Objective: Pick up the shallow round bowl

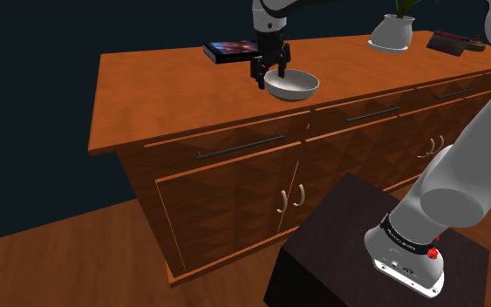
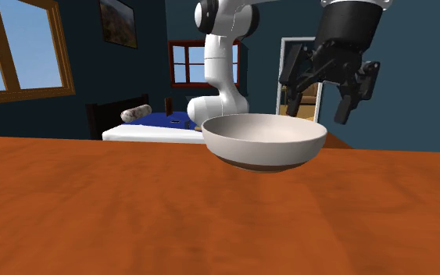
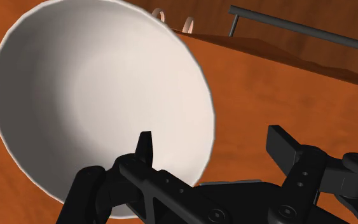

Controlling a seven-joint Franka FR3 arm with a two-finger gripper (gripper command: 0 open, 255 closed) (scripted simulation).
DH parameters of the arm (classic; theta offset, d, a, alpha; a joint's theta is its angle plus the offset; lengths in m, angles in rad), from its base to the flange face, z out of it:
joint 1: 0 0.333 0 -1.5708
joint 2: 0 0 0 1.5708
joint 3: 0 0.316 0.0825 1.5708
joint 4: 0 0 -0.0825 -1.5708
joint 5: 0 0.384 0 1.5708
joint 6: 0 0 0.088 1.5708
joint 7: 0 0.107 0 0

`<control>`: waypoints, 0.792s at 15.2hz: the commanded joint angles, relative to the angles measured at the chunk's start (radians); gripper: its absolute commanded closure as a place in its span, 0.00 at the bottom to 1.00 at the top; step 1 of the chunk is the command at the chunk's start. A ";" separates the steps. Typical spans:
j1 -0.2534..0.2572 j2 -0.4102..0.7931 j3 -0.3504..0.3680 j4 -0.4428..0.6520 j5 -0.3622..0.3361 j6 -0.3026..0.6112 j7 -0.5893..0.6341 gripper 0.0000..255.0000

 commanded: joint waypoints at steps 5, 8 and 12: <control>-0.002 -0.003 -0.002 -0.037 0.000 0.035 0.002 1.00; -0.002 -0.003 -0.002 -0.036 0.000 0.034 0.002 1.00; -0.002 -0.004 -0.002 -0.037 0.000 0.034 0.002 1.00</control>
